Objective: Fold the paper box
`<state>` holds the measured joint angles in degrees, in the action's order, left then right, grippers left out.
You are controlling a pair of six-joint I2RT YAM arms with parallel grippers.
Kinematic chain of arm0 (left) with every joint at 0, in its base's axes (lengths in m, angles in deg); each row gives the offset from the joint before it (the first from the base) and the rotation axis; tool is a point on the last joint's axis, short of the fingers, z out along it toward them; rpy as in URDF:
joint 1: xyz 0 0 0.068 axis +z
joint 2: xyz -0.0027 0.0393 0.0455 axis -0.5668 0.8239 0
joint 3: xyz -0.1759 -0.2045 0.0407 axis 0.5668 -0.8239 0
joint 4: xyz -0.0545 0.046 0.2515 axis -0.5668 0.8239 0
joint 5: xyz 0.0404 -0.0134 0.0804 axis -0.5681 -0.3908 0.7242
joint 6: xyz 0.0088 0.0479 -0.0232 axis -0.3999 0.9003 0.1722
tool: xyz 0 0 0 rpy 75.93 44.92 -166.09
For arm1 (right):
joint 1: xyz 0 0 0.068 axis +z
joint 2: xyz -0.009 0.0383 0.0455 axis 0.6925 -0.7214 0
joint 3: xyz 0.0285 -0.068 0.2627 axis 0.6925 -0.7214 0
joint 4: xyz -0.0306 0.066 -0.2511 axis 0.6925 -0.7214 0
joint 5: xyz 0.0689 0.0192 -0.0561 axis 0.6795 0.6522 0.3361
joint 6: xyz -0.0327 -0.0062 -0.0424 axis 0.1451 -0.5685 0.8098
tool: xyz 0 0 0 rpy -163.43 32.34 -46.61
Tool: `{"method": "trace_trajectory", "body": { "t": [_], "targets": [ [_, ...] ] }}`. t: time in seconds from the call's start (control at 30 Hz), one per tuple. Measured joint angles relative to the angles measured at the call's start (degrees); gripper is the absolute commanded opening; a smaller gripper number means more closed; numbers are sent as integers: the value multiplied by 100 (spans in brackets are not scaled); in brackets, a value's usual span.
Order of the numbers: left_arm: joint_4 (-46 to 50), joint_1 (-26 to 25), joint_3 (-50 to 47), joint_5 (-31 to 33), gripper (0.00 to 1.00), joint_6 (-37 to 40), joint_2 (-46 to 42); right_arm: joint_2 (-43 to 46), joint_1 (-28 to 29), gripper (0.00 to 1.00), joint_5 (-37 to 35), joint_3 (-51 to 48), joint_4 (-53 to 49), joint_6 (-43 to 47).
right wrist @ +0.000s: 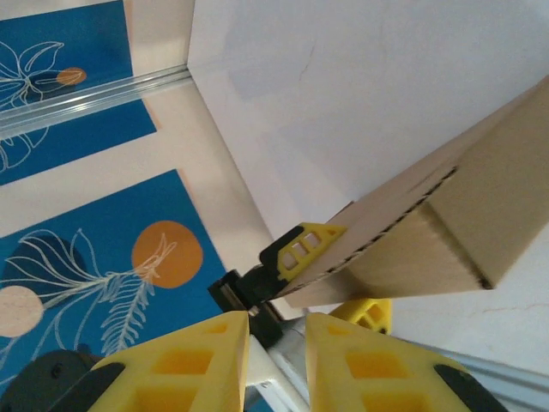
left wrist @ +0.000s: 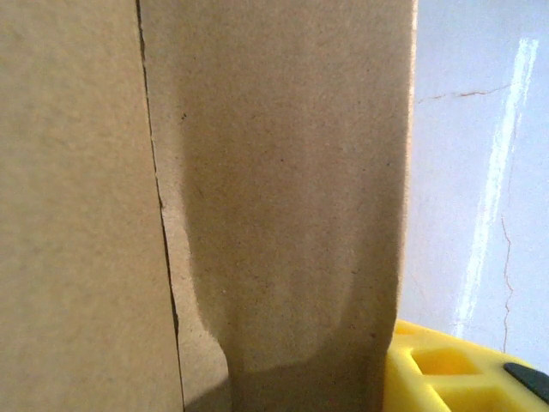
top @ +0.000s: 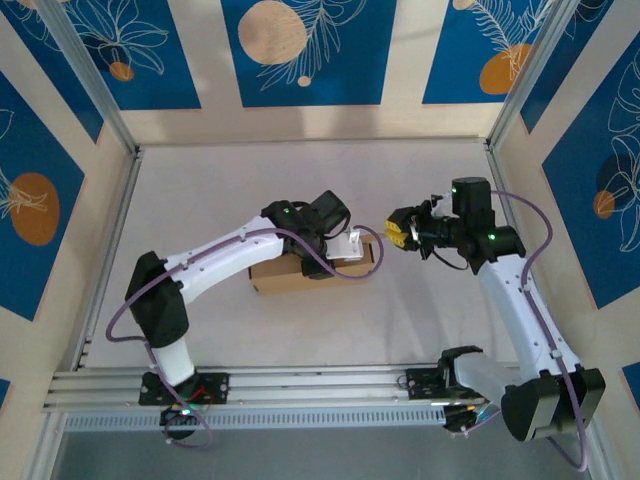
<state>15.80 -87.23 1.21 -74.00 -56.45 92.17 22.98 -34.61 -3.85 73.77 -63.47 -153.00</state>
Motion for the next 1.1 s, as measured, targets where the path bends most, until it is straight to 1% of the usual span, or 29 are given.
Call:
{"method": "trace_trajectory", "body": {
  "t": [0.17, 0.3, 0.53, 0.83, 1.1],
  "targets": [
    [0, 0, 0, -2, 48, 0, 0, -356, 616, 25, -203, 7, 407, -544],
    [0, 0, 0, -2, 48, 0, 0, -496, 920, 24, -433, 4, 444, -699],
    [-22, 17, 0, -2, 52, -2, 0, -365, 994, 24, -697, -96, 485, -756],
    [-197, 66, -24, -9, 60, -61, 2, -55, 999, 23, -719, -533, 505, -667],
    [-365, 129, -55, -162, 62, -162, 7, -9, 1034, 23, -804, -743, 437, -533]
  ]
}}
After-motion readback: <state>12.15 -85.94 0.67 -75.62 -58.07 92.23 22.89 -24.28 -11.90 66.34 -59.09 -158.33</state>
